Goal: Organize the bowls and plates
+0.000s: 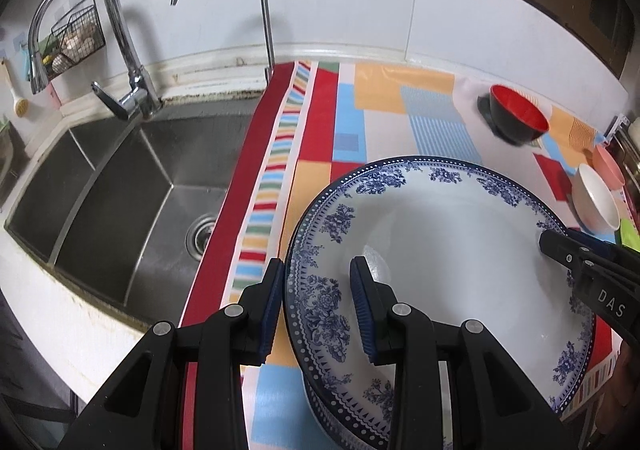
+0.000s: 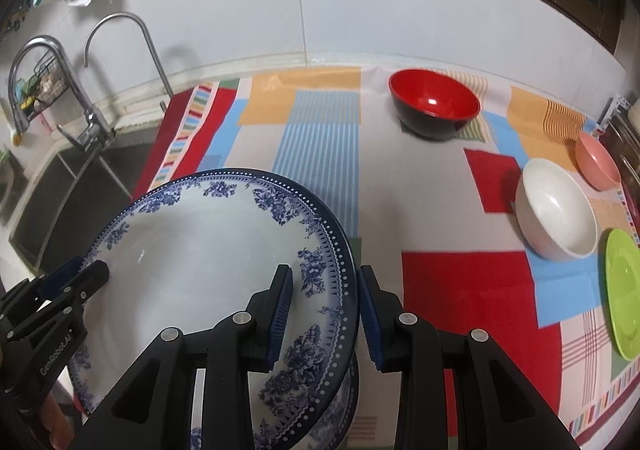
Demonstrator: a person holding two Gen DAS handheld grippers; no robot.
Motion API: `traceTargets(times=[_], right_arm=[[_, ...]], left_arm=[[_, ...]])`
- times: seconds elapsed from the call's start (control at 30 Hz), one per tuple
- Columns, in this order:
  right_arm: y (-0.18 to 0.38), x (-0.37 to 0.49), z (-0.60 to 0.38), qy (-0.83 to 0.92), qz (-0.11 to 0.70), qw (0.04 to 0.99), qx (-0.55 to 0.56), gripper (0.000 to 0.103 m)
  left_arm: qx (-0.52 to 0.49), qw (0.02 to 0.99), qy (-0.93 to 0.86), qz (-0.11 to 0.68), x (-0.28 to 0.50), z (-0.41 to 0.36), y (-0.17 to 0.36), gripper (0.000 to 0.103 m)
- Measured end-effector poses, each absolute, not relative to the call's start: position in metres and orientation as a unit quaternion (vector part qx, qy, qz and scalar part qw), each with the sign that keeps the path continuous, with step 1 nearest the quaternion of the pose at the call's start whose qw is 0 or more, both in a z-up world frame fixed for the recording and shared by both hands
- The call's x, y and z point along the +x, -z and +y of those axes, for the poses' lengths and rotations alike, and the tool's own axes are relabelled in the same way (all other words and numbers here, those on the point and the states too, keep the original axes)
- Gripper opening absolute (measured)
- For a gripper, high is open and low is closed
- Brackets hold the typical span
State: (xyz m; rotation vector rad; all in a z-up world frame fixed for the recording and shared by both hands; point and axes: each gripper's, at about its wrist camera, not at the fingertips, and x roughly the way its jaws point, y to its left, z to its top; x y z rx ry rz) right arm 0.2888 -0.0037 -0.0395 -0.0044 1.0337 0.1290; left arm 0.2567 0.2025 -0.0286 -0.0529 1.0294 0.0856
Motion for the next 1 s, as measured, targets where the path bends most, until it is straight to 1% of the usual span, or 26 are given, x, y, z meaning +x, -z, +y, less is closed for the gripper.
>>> traceTargets(times=[0.3,1.0], right_arm=[[0.057,0.271,-0.004,-0.062,0.522,0.851,-0.005,0.034],[0.086,0.268,-0.004,-0.066,0.568,0.82,-0.012,0.035]], left_arm=[[-0.022,0.854,-0.037,0.518,0.242,0.201,0.046,0.034],[-0.003,0.828,-0.037,0.559,0.237,0.193,0.074,0.034]])
